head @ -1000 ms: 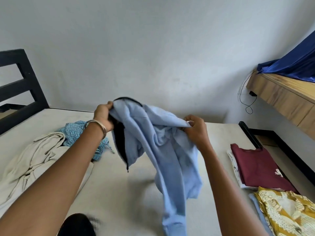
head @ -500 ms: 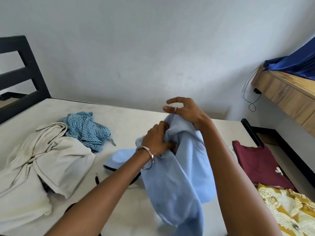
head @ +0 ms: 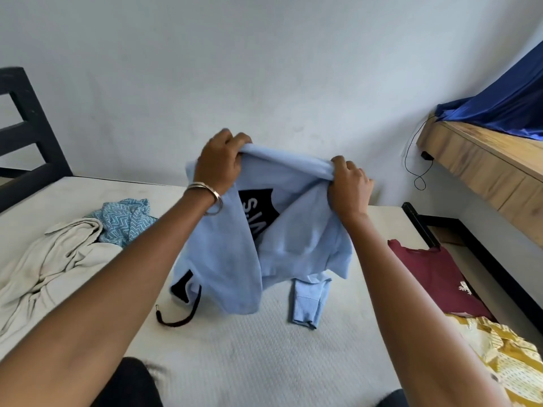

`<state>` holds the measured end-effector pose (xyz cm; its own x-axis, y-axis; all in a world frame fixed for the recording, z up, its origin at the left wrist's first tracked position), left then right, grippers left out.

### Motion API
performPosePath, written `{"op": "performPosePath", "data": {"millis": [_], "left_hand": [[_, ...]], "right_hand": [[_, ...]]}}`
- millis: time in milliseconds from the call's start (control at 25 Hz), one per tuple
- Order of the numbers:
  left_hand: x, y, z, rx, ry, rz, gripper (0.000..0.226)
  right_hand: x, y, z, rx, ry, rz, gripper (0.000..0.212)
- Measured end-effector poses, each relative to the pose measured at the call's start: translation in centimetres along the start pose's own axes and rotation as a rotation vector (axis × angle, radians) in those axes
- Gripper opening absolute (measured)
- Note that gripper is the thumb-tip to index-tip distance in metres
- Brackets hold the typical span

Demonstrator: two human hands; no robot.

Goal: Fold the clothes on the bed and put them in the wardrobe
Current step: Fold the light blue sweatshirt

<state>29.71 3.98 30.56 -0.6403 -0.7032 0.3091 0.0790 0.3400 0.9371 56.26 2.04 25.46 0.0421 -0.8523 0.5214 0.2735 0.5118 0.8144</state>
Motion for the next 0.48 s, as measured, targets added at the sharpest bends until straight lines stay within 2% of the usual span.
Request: {"op": "performPosePath", "data": {"millis": [80, 120, 200, 240, 280, 320, 360, 400, 440, 480], "left_hand": [[1.7, 1.6, 0.2, -0.098, 0.174, -0.115, 0.031], [2.3, 1.7, 0.5, -0.136, 0.252, -0.145, 0.027], [2.1, -0.8, 1.7, -0.260, 0.351, -0.082, 0.032], [1.3, -3.5, 2.5, -0.332, 0.336, 0.027, 0.041], [0.1, -7.0, 3.4, -0.353, 0.282, 0.224, 0.048], [-1.5, -11.9, 4.8, -0.296, 0.233, 0.536, 0.052], [-2.7, -17.6, 6.0, -0.189, 0.232, 0.916, 0.050], [-2.5, -23.3, 6.9, -0.064, 0.258, 1.275, 0.043], [-1.4, -27.9, 7.3, 0.072, 0.283, 1.554, 0.037], [-0.1, -30.7, 7.3, 0.205, 0.267, 1.737, 0.036]], "right_hand": [[-0.1, 0.3, -1.2, -0.172, 0.230, -0.005, 0.041], [0.2, 0.1, -1.4, -0.185, 0.298, -0.027, 0.043], [-0.5, -2.1, -1.5, -0.062, 0.294, -0.010, 0.050], [-1.8, -4.1, -1.7, 0.000, 0.299, 0.088, 0.055], [-4.8, -7.2, -2.5, 0.014, 0.292, 0.317, 0.055], [-7.8, -11.5, -3.4, 0.035, 0.276, 0.629, 0.046], [-10.0, -16.7, -4.6, 0.057, 0.212, 0.985, 0.032], [-11.0, -21.6, -6.1, 0.050, 0.160, 1.276, 0.024], [-11.0, -25.0, -7.2, 0.033, 0.150, 1.449, 0.023], [-10.6, -26.8, -7.8, 0.000, 0.173, 1.558, 0.020]]}}
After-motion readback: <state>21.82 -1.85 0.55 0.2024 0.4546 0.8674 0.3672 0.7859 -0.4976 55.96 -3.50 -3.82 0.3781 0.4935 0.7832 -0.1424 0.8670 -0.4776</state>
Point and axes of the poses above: each hand's wrist, its own y-axis towards the middle knuckle, its own x-axis out of the back of the hand, z = x × y, the point moved 9 cm from there along y, towards the middle knuckle, and after that the axes turned 14 degrees about -z, right-handed, at the moved point
